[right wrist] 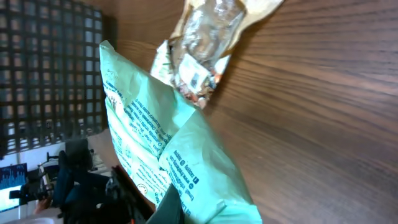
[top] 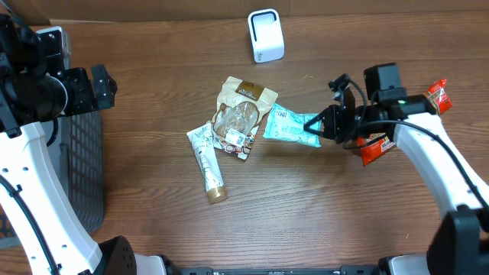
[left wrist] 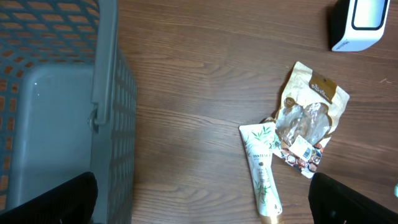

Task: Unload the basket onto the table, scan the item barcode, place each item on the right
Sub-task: 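Lift the mint-green packet up toward the white scanner, then hold the mint-green packet's barcode under the white scanner, then carry the mint-green packet right and drop it near the spaghetti, then move the right gripper to the clear snack bag and grasp it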

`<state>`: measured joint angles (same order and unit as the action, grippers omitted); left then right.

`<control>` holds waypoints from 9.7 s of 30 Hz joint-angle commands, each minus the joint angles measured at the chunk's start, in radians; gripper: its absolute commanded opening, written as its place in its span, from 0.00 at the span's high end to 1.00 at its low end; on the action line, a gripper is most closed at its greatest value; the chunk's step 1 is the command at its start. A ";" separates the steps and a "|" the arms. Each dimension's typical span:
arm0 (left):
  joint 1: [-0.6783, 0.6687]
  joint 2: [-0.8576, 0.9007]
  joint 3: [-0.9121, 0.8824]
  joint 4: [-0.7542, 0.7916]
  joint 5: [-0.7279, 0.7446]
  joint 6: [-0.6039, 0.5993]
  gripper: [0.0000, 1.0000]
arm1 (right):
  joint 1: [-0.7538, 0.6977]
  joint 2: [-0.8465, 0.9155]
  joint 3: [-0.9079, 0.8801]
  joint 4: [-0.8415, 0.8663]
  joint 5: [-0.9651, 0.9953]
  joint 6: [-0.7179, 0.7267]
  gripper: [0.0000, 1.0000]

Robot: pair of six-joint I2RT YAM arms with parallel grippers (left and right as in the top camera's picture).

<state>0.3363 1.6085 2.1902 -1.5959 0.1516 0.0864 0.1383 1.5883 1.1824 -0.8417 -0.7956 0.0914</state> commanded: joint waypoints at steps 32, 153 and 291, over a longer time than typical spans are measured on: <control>0.004 -0.003 -0.003 -0.001 -0.006 0.026 0.00 | 0.254 -0.116 0.306 -0.207 0.966 0.092 0.96; 0.004 -0.003 -0.003 -0.001 -0.006 0.026 0.01 | 0.325 0.186 0.529 0.581 1.328 -0.534 0.96; 0.004 -0.003 -0.003 -0.001 -0.005 0.026 0.00 | 0.291 0.589 -0.061 1.241 -0.043 0.717 0.96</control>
<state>0.3363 1.6085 2.1857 -1.5978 0.1478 0.0895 0.4477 2.2482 1.1408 0.4080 -0.7437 0.8928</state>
